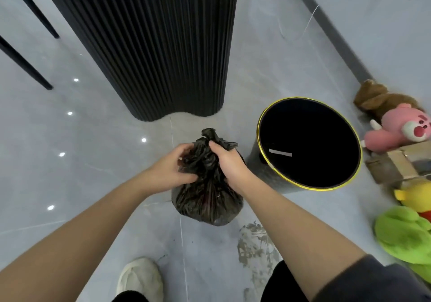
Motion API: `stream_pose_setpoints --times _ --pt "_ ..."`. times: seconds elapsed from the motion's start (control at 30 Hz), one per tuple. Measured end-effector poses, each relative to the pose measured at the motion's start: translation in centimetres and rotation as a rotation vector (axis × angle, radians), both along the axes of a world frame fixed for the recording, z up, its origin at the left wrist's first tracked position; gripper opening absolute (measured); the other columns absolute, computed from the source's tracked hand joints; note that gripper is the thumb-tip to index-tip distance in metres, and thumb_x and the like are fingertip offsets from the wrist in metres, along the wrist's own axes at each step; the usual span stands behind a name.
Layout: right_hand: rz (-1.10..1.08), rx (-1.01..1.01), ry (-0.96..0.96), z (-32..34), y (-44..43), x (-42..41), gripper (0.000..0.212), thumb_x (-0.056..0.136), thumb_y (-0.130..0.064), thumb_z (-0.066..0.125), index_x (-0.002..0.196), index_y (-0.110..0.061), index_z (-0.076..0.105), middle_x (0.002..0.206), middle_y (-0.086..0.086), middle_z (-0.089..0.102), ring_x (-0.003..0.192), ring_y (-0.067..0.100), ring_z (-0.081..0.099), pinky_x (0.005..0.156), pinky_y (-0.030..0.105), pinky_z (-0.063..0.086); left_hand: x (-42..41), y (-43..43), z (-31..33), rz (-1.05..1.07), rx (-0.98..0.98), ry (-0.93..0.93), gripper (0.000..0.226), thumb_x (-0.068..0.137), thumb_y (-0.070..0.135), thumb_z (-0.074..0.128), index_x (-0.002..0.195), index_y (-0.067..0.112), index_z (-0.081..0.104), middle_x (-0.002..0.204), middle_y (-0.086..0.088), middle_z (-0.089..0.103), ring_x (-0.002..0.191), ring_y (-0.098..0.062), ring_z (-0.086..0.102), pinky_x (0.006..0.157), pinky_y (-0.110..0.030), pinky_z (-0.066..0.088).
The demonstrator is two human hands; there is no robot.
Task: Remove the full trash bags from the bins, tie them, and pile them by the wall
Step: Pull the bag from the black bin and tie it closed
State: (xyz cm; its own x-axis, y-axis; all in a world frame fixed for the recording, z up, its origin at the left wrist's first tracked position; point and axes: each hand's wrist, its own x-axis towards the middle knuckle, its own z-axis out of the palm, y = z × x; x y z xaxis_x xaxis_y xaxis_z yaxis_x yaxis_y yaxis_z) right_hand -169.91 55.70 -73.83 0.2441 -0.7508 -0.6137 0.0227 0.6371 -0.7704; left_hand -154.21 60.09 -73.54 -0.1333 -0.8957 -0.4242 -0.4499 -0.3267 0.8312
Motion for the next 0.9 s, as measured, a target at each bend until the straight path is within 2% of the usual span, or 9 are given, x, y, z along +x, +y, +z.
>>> stream_pose_setpoints --times 0.07,0.13,0.2,0.3,0.47,0.63,0.73,0.83,0.9 --pt "0.039 -0.053 0.022 0.1 0.1 0.0 0.018 0.096 -0.029 0.053 0.102 -0.016 0.065 0.103 0.002 0.069 0.096 0.016 0.065 0.09 0.034 0.051 -0.1 0.0 0.0 -0.021 -0.047 0.053 0.062 0.078 0.006 0.074 0.125 0.028 0.041 0.111 0.024 0.053 0.093 0.025 0.053 0.076 0.001 0.039" --pt "0.082 -0.104 0.027 0.1 0.3 -0.1 0.015 0.097 -0.025 0.049 0.092 -0.023 0.063 0.094 -0.005 0.067 0.089 0.009 0.063 0.081 0.024 0.051 0.1 -0.4 -0.2 0.062 -0.116 0.043 0.034 0.081 0.012 0.071 0.107 0.03 0.059 0.097 0.019 0.065 0.087 0.009 0.062 0.078 -0.012 0.045" --pt "0.104 -0.143 0.047 0.0 0.5 -0.3 0.017 0.098 -0.024 0.048 0.09 -0.026 0.062 0.095 -0.006 0.067 0.095 0.013 0.063 0.087 0.027 0.05 0.4 -0.7 -0.1 0.192 -0.135 0.016 0.009 0.088 0.015 0.063 0.088 0.023 0.067 0.08 0.007 0.069 0.075 -0.009 0.064 0.072 -0.025 0.052" --pt "0.112 -0.198 0.09 -0.3 0.4 -0.6 0.018 0.099 -0.025 0.045 0.102 -0.024 0.063 0.108 -0.003 0.066 0.107 0.016 0.06 0.096 0.031 0.045 0.5 -1.5 0.8 0.26 -0.136 0.02 0.011 0.09 0.014 0.06 0.081 0.014 0.066 0.065 0.001 0.067 0.063 -0.015 0.061 0.071 -0.035 0.054" --pt "0.228 -0.152 0.034 -0.2 0.1 -1.7 0.026 0.101 -0.023 0.041 0.118 -0.018 0.06 0.118 0.002 0.065 0.111 0.018 0.059 0.099 0.03 0.045 0.0 -2.3 3.1 0.124 -0.127 0.077 0.018 0.087 0.001 0.059 0.078 0.016 0.065 0.062 0.004 0.069 0.057 -0.013 0.058 0.066 -0.03 0.05" --pt "0.383 -0.072 0.002 0.0 0.3 -2.4 0.021 0.099 -0.021 0.042 0.096 -0.024 0.063 0.1 -0.003 0.067 0.097 0.013 0.062 0.095 0.03 0.045 -0.8 -2.8 3.8 0.036 -0.084 0.095 0.025 0.09 -0.003 0.052 0.083 0.017 0.066 0.057 0.008 0.066 0.053 -0.005 0.054 0.051 -0.015 0.043" --pt "0.368 -0.027 0.021 -0.2 0.3 -2.1 0.021 0.097 -0.022 0.044 0.089 -0.025 0.063 0.096 -0.001 0.068 0.097 0.018 0.063 0.098 0.037 0.045 -0.7 -2.7 3.9 0.021 -0.059 0.095 0.027 0.09 -0.005 0.049 0.085 0.014 0.067 0.056 0.009 0.064 0.053 -0.005 0.051 0.049 -0.015 0.04" --pt "0.288 -0.053 -0.012 -0.7 0.5 -1.3 0.024 0.097 -0.016 0.041 0.089 -0.022 0.063 0.103 0.006 0.065 0.104 0.023 0.059 0.103 0.043 0.041 -0.5 -2.4 4.0 0.004 -0.028 0.133 0.03 0.088 -0.008 0.047 0.083 0.013 0.067 0.068 0.0 0.066 0.058 -0.012 0.051 0.052 -0.018 0.04" --pt "0.292 -0.082 -0.087 -0.9 0.6 -1.0 0.031 0.096 -0.007 0.036 0.092 -0.022 0.063 0.099 0.006 0.064 0.101 0.022 0.059 0.099 0.039 0.042 -0.4 -2.4 4.1 -0.017 0.001 0.148 0.031 0.088 -0.009 0.046 0.082 0.013 0.068 0.07 -0.001 0.067 0.056 -0.011 0.052 0.051 -0.017 0.041"
